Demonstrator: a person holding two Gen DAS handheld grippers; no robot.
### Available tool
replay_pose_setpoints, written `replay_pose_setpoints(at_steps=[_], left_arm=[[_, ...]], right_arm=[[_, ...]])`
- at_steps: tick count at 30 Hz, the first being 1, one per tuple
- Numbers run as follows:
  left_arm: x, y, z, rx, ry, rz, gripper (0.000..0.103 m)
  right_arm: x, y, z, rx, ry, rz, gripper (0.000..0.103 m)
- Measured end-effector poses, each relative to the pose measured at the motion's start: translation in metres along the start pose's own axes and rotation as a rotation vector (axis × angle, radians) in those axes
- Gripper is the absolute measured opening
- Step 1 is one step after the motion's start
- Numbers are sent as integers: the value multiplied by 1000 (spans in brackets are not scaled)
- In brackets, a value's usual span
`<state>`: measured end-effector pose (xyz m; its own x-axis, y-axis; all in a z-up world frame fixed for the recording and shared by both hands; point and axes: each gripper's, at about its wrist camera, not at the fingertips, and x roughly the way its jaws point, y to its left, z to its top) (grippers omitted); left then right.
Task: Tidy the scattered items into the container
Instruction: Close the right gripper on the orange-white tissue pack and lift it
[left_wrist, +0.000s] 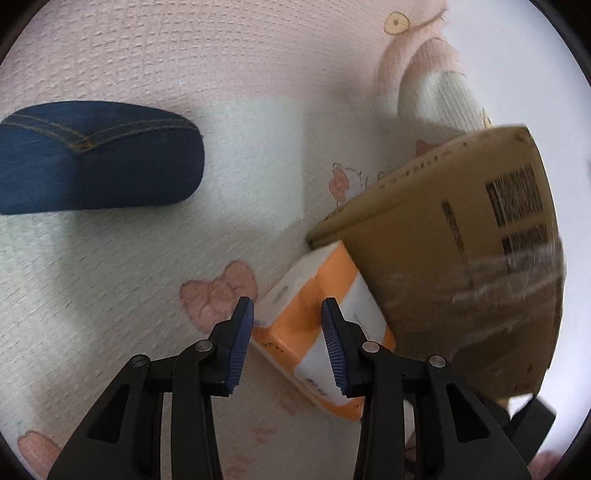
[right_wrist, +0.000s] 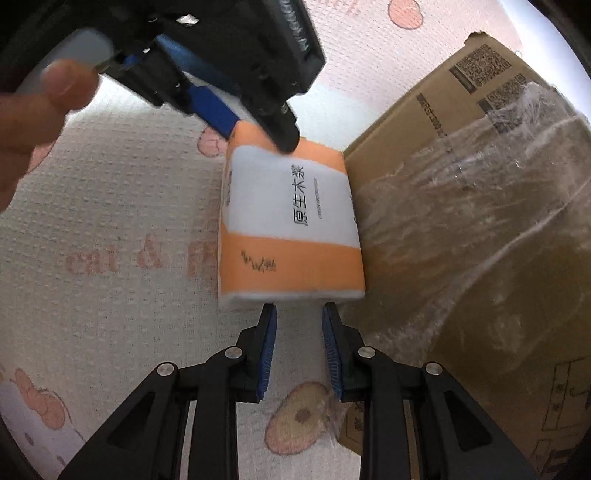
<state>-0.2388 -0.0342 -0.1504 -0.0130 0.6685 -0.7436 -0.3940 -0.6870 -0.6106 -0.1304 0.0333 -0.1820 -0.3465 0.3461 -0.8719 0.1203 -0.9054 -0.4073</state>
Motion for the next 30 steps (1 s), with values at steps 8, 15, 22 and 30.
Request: replay_pose_setpoints(at_steps=[8, 15, 22, 30], left_arm=[[-34, 8, -40, -57, -37, -23, 41], [-65, 29, -90, -162, -53, 35, 41], [-68, 28, -129, -181, -13, 88, 41], [-98, 24, -146, -266, -149, 122, 42]], right_arm=[[-5, 6, -11, -71, -58, 2, 23], [-26, 34, -27, -215, -153, 64, 22], [-29, 40, -32, -232, -185, 76, 22], [-36, 22, -44, -188, -185, 92, 23]])
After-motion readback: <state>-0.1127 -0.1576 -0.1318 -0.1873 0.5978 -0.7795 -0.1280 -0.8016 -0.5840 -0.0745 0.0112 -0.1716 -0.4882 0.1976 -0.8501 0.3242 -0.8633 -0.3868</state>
